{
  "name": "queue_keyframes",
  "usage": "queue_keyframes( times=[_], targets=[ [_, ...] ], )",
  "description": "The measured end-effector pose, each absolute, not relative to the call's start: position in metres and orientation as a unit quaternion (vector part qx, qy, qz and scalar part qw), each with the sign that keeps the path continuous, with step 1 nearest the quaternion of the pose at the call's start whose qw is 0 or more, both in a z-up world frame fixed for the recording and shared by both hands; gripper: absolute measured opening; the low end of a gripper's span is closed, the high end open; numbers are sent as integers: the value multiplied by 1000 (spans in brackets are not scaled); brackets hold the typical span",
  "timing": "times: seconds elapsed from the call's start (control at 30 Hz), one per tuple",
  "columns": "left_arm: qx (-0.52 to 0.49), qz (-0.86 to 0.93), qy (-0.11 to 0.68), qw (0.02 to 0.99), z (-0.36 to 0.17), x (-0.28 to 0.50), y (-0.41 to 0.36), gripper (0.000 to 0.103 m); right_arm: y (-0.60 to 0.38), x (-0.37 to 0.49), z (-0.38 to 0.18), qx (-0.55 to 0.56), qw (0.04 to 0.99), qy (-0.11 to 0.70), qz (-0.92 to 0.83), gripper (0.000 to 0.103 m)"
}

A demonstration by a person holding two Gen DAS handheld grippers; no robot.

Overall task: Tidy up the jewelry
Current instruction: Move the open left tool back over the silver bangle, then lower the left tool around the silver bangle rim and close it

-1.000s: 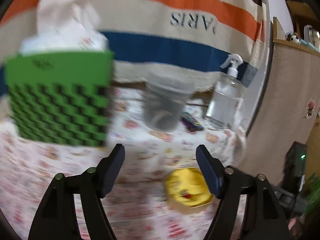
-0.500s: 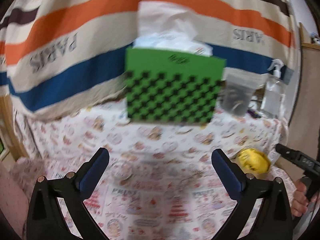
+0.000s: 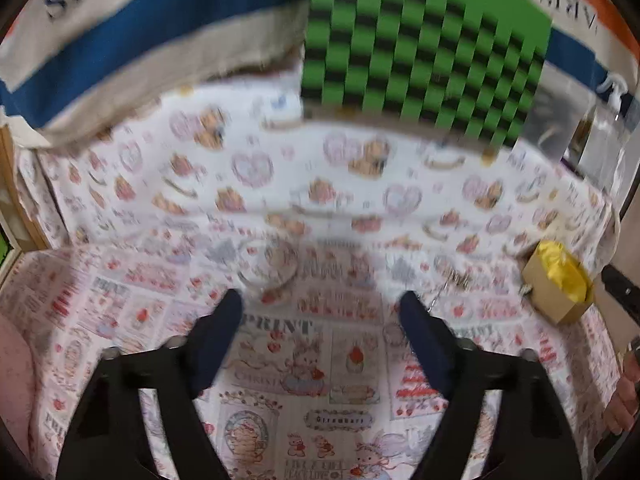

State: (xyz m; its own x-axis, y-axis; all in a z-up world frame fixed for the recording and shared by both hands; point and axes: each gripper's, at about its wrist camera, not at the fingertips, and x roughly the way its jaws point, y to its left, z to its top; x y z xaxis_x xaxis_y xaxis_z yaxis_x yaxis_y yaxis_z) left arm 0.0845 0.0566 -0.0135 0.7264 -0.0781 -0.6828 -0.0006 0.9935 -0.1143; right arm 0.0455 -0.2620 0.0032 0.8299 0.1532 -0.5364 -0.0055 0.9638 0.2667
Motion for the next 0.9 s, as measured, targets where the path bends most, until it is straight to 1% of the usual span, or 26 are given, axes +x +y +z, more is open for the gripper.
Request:
queue_keyframes(
  times=[0.03,0.07,0.1,0.13,0.23,0.47,0.53,0.67,0.7,0.73,0.9],
  targets=[
    [-52,-22,379,924,-18,88,56,57,-262,46,2,126,947,291,40,83],
    [-52,-26,392,918,-24,91,55,52,-261,47,0,125,947,293,37,83],
    [-54,-33,402,914,-28,93,54,45,-261,47,-1,124,947,295,35,83],
    [-58,-43,410,909,-31,95,53,41,-260,48,-2,123,946,298,34,83],
    [-57,-49,423,903,-37,95,51,38,-261,51,-4,121,945,304,29,83],
    [-79,-17,387,918,-29,96,76,39,-263,55,-7,127,940,315,27,83],
    [-84,-4,375,923,-29,100,85,48,-262,55,-7,127,940,315,27,83],
    [-90,19,366,926,-29,107,100,54,-262,56,-8,126,939,318,28,83],
    [-86,26,366,926,-30,108,102,59,-262,56,-8,127,939,319,28,83],
    [-82,35,369,925,-30,109,103,62,-262,57,-8,128,938,320,29,83],
    [-88,32,393,915,-26,112,101,63,-263,58,-8,132,936,324,29,83]
  ],
)
